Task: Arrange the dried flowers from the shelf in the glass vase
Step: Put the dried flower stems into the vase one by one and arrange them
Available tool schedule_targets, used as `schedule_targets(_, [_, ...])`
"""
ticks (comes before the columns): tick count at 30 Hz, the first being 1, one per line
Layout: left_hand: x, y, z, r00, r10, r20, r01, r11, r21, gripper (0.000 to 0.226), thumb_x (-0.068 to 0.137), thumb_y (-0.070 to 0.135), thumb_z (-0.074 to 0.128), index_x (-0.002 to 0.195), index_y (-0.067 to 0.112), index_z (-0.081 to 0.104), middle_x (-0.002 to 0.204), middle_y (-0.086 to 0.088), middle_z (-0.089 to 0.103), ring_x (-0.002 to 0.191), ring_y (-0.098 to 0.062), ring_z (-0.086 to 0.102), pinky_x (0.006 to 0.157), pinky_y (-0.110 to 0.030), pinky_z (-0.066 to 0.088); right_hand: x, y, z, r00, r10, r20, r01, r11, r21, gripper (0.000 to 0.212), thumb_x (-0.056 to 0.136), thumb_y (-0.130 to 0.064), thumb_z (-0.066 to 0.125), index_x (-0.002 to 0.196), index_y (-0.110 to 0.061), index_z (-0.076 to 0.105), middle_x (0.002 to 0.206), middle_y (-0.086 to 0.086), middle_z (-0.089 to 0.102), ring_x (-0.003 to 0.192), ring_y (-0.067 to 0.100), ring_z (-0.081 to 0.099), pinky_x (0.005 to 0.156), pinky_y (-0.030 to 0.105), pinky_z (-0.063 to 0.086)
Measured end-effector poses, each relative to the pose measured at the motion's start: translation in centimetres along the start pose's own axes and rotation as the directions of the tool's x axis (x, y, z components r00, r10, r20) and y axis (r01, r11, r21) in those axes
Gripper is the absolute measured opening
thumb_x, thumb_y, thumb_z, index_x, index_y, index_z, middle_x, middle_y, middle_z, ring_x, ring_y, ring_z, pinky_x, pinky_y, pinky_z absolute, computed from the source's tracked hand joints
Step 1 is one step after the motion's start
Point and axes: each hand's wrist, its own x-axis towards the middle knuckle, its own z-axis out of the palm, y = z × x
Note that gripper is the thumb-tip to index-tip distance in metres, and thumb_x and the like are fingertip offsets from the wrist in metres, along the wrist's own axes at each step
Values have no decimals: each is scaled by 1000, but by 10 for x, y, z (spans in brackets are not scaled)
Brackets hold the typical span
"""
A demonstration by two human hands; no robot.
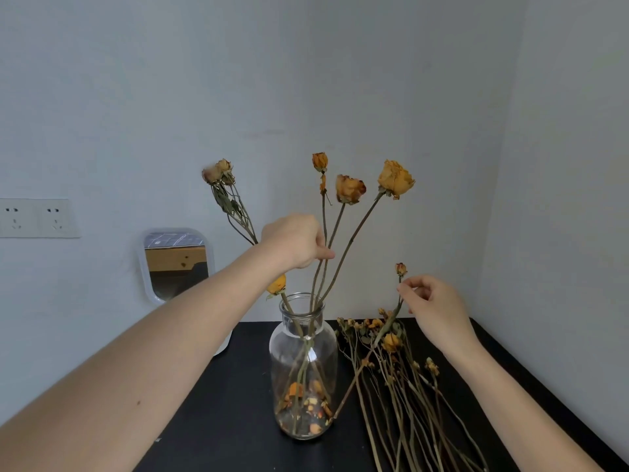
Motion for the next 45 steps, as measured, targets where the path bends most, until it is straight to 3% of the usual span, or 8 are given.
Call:
schedule_targets(6, [-29, -5, -16, 976, 50, -211, -84, 984, -156, 24, 87, 44, 58, 92, 24, 70, 94, 4, 67, 83, -11, 57, 72, -31, 48, -3, -2, -4, 995, -42, -93, 51, 994, 98, 8, 91, -23, 54, 88, -29, 55, 75, 8, 59, 71, 16, 56, 59, 16, 40])
schedule_targets(9, [-78, -22, -5, 761, -79, -644, -242, 887, -394, 37, 88, 48, 46, 61, 27, 60, 51, 10, 55, 47, -4, 46, 49, -24, 33, -4, -6, -9, 981, -68, -181, 99, 981, 170, 7, 91, -24, 55, 88, -29, 59, 68, 0, 55, 64, 7, 54, 56, 11, 40])
schedule_targets(11, [-109, -39, 17, 665, -253, -703, -298, 772, -561, 42, 86, 43, 42, 53, 18, 49, 48, 2, 50, 41, -10, 39, 46, -23, 29, -4, -11, -11, 969, -83, -233, 140, 961, 237, 10, 91, -22, 56, 84, -30, 60, 63, -4, 52, 54, -2, 49, 53, 5, 41])
schedule_targets(17, [-121, -82, 97, 956, -282, -76, 159, 722, -674, 9, 85, 34, 61, 83, 28, 55, 79, 7, 61, 76, -6, 56, 60, -19, 36, -4, -36, -19, 942, -141, -306, 251, 899, 359, 15, 89, -17, 59, 80, -28, 62, 60, -7, 51, 50, -4, 48, 47, 6, 38])
schedule_targets(21, [-89, -82, 108, 970, -24, 242, 205, 616, -760, 67, 76, 32, 74, 129, 32, 33, 124, 15, 47, 112, -2, 47, 92, -17, 38, -9, -52, -24, 908, -201, -367, 345, 856, 385, 16, 89, -16, 59, 79, -27, 63, 56, -13, 52, 52, -1, 47, 49, 8, 38])
schedule_targets(25, [-66, -69, 113, 986, 12, 168, 138, 512, -848, 71, 68, 34, 80, 128, 34, 42, 124, 19, 51, 118, -5, 47, 100, -27, 36, -13, -72, -26, 832, -338, -439, 500, 799, 333, 19, 91, -15, 57, 80, -31, 61, 55, -15, 50, 55, 0, 45, 52, 10, 38])
schedule_targets(34, [-65, -60, 123, 996, -66, 61, 84, 442, -893, 46, 63, 36, 82, 100, 44, 56, 100, 30, 63, 94, 12, 55, 71, -7, 40, 2, -123, 8, 665, -630, -401, 666, 744, -63, 8, 91, -16, 53, 89, -14, 61, 63, -12, 51, 55, 7, 46, 53, 23, 39])
schedule_targets(45, [-67, -60, 130, 994, -95, 51, 86, 424, -902, 49, 62, 43, 82, 102, 44, 54, 106, 25, 61, 101, 4, 54, 77, -14, 41, 32, -130, 61, 907, -403, 119, 420, 863, -280, 19, 94, -16, 47, 98, -9, 65, 75, 5, 69, 58, 16, 59, 61, 34, 54])
